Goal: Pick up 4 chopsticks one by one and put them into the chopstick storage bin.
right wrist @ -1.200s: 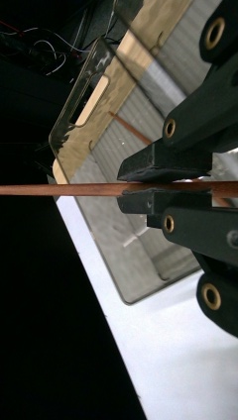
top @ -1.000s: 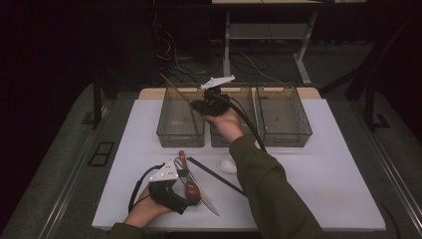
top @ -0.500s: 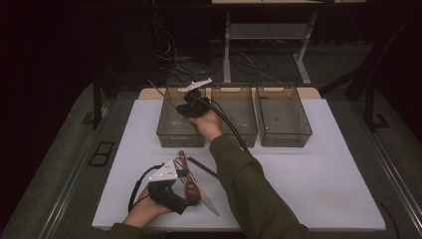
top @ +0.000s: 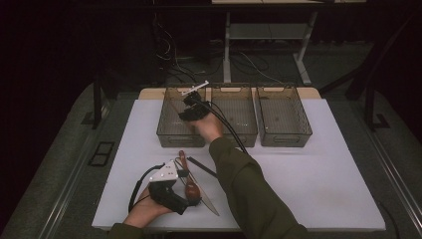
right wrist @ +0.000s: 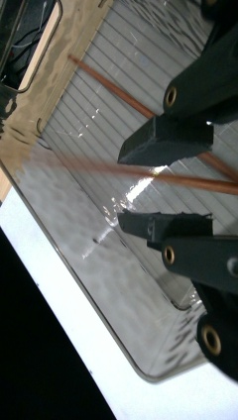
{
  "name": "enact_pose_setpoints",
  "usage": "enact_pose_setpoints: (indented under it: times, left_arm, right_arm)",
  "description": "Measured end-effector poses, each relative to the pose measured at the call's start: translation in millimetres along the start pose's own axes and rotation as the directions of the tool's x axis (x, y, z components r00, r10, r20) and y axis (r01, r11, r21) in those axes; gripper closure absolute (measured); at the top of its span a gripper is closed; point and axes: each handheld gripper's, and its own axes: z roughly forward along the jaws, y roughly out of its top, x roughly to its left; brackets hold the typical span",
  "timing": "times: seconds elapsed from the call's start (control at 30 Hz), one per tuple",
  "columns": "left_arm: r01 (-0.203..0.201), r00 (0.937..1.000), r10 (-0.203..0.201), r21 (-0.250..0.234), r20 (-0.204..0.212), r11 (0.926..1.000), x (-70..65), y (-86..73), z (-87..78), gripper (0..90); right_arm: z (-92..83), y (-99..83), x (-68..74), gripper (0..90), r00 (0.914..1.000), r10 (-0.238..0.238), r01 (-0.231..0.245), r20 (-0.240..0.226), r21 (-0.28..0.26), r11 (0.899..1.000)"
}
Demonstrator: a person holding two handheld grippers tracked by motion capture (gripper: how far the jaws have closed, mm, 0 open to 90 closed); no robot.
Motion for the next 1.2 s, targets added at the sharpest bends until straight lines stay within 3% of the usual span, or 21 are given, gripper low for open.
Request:
enact_pose_setpoints:
  times: [0.27, 0.47, 0.7, 1.2]
  left_arm:
    - [-0.003, 1.0, 0.003, -0.007, -0.006, 1.0, 0.6, 0.0, 0.0, 0.0]
    - [0.004, 0.9999, -0.004, -0.015, -0.016, 0.9999, 0.3, 0.5, -0.7, 0.0]
    - [0.0, 0.9998, 0.0, -0.007, -0.02, 1.0, 0.4, 1.1, 0.8, 0.0]
    - [0.014, 0.9996, -0.015, -0.01, -0.026, 0.9998, 2.1, 0.4, 1.3, 0.0]
  right_arm:
    - [-21.3, 2.4, -0.8, 48.7, 0.9982, -0.047, 0.047, -0.036, -0.018, 0.999]
    - [-44.3, -7.0, -6.1, 39.9, 0.9922, -0.095, 0.093, -0.082, -0.026, 0.995]
    - [-77.8, -23.6, -15.3, 36.1, 0.9808, -0.154, 0.151, -0.12, -0.033, 0.988]
    - [-129.4, -64.2, -37.7, 35.6, 0.9705, -0.174, 0.162, -0.167, -0.082, 0.983]
